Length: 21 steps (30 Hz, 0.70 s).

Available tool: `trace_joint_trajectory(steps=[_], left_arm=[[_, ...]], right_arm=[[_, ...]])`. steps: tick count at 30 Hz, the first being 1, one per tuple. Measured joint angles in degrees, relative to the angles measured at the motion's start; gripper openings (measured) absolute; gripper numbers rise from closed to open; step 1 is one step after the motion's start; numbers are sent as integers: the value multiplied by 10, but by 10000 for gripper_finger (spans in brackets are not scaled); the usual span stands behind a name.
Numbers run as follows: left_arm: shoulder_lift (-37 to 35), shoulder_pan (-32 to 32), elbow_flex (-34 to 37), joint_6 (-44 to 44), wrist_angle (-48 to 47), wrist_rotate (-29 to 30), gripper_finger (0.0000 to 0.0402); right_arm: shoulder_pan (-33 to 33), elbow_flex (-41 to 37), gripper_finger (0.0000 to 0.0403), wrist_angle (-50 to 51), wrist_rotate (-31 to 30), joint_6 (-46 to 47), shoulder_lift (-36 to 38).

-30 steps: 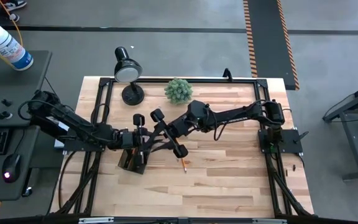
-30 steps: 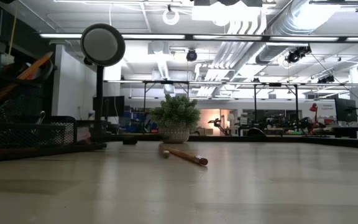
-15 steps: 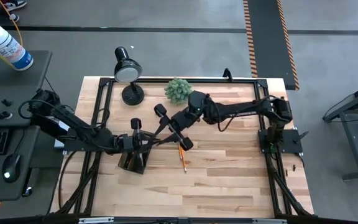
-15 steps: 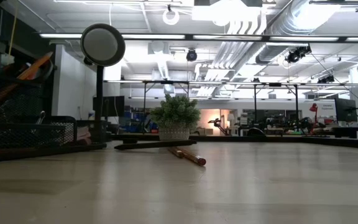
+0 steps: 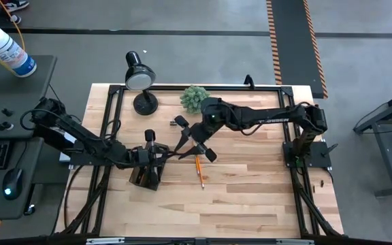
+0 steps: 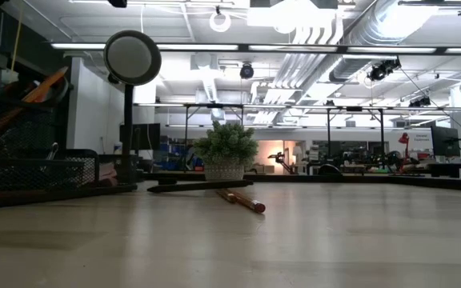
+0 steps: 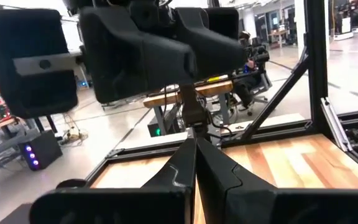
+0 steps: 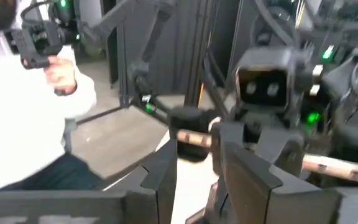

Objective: Pick and place office supplies into organizer
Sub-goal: Put the black pen into the desk organizer

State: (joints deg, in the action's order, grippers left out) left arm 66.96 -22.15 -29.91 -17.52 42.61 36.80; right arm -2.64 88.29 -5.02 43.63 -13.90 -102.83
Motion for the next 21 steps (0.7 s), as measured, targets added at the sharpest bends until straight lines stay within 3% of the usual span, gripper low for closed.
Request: trace_joint_trajectory(steps=[10,17,19,21], left_arm=[[0,0,0,45,-71,34,0],[0,1,0,109,-171,37,0],[0,10,0,125,-201,25,0],[0,31,0,140,-225,-22,0]], right_arm=[[-1,0,116,164,-6,-60,0],[-9,-1,116,283,-104,-72,2],[-12,-10,116,298,-109,-72,2],[-15,-22,116,312,-109,-66,2]])
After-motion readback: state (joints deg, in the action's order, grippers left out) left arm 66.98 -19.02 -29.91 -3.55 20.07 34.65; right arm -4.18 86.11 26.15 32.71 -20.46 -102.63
